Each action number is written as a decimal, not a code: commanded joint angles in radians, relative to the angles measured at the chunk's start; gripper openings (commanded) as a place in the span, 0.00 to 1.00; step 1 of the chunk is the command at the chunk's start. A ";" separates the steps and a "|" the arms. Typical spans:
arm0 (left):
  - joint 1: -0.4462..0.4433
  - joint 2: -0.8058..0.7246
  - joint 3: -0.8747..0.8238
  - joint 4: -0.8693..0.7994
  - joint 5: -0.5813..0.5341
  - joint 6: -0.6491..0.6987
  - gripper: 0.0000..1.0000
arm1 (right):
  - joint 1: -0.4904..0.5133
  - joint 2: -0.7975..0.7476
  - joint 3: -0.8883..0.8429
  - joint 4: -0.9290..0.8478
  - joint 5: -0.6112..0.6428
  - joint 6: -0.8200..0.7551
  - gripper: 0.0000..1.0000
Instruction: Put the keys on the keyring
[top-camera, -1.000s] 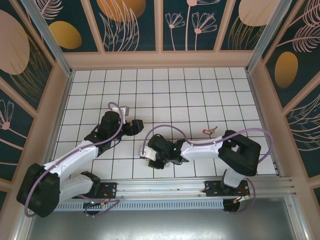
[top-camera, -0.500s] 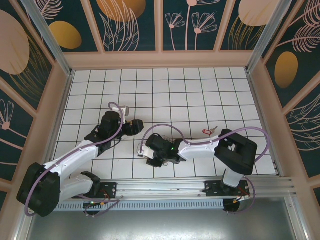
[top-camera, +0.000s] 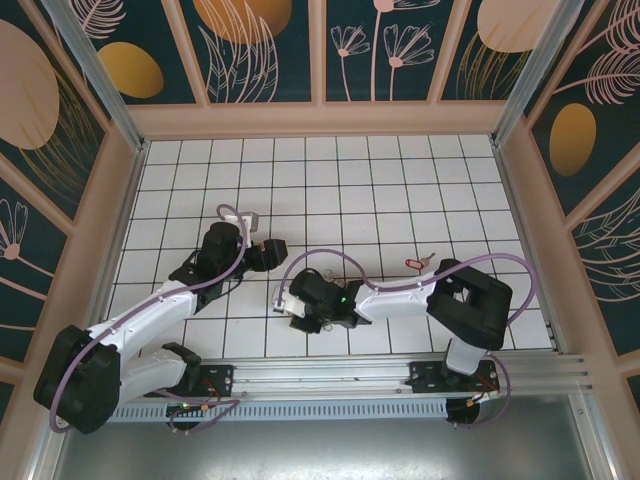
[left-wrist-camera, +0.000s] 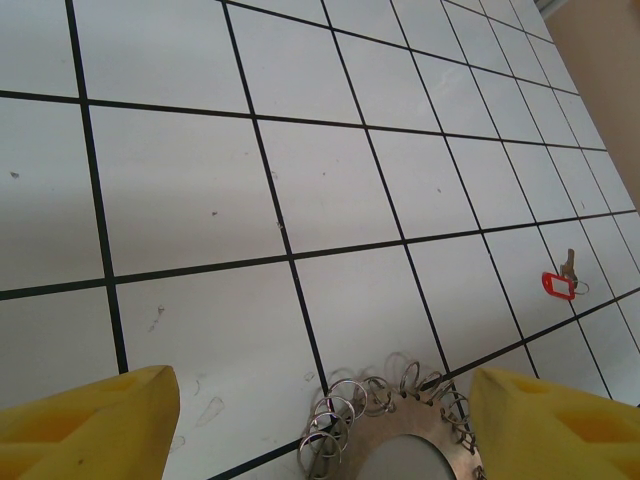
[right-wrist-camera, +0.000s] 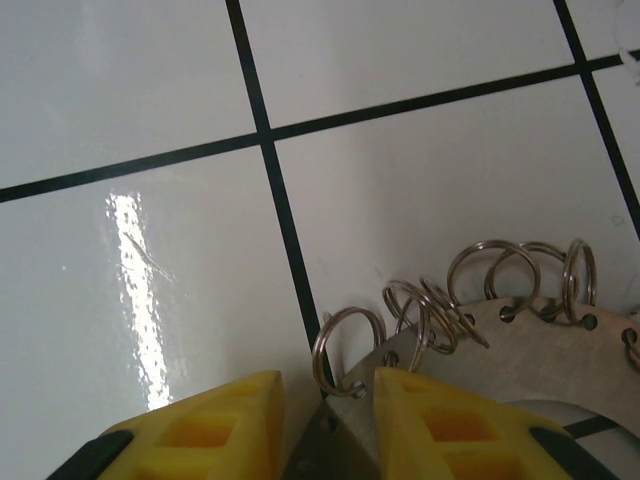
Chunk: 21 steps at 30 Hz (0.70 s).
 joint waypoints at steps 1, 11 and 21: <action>-0.001 0.008 0.021 0.014 -0.006 0.009 0.76 | 0.013 -0.015 0.005 0.045 0.044 -0.003 0.31; -0.001 -0.007 0.017 0.007 -0.010 0.010 0.76 | 0.016 0.021 0.031 0.060 0.088 0.000 0.31; -0.001 -0.009 0.017 0.006 -0.013 0.012 0.76 | 0.014 0.032 0.035 0.061 0.072 -0.005 0.32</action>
